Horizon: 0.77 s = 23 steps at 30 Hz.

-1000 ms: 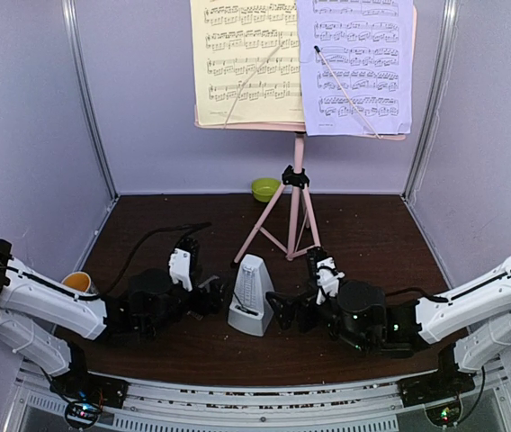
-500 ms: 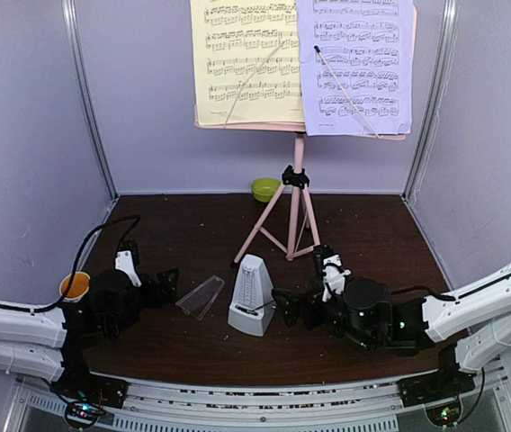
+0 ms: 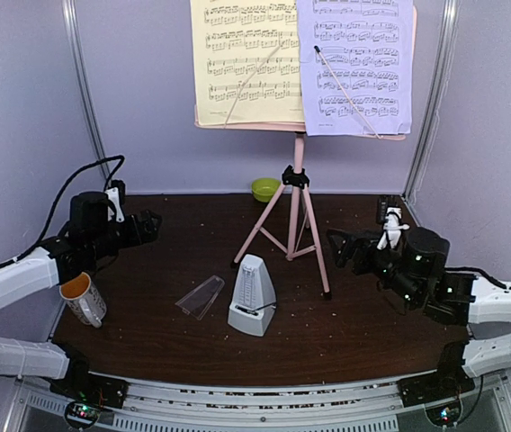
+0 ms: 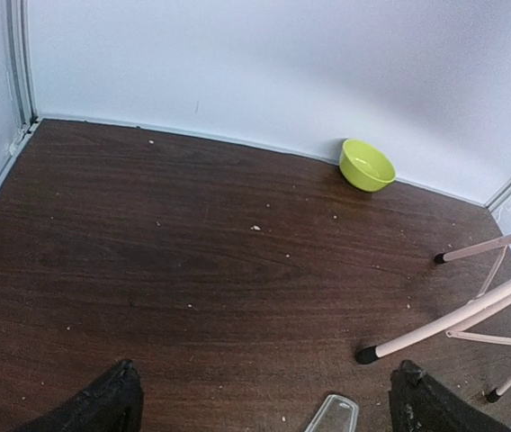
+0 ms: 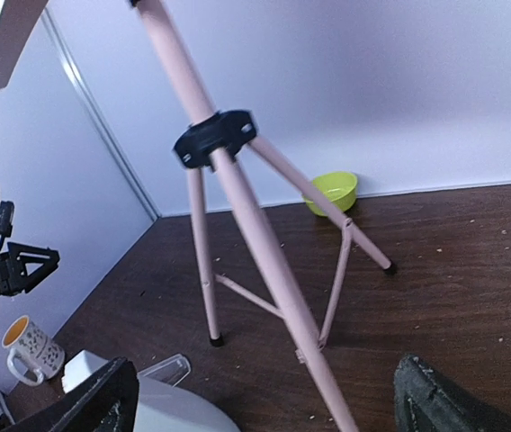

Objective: Set up the instrument practice props

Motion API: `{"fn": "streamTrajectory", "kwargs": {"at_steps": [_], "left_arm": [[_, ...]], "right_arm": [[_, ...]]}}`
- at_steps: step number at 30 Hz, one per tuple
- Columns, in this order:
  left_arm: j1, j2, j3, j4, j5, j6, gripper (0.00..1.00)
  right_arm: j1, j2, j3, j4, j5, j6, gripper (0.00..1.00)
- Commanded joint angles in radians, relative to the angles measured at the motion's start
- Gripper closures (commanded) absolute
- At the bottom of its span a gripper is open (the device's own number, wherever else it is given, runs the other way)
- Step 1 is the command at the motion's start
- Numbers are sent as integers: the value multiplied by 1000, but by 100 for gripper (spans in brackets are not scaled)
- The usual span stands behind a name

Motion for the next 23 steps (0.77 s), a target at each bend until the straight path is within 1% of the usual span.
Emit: {"fn": "streamTrajectory", "kwargs": {"at_steps": [1, 4, 8, 12, 15, 18, 23], "left_arm": [[96, 54, 60, -107, 151, 26, 2], [141, 62, 44, -124, 171, 17, 2], [146, 37, -6, -101, 145, -5, 2], [147, 15, -62, -85, 122, -24, 2], [147, -1, -104, -71, 102, -40, 2], [147, -20, -136, -55, 83, -56, 2], [147, -15, -115, -91, 70, -44, 2]], "right_arm": [[-125, -101, -30, -117, -100, -9, 0], [-244, -167, -59, -157, -161, 17, 0], [-377, -232, -135, -171, -236, 59, 0], [-471, -284, -223, -166, -290, 102, 0], [-504, -312, -281, -158, -308, 119, 0], [-511, -329, -314, -158, -313, 122, 0], [-514, -352, -322, -172, -304, 113, 0]]}}
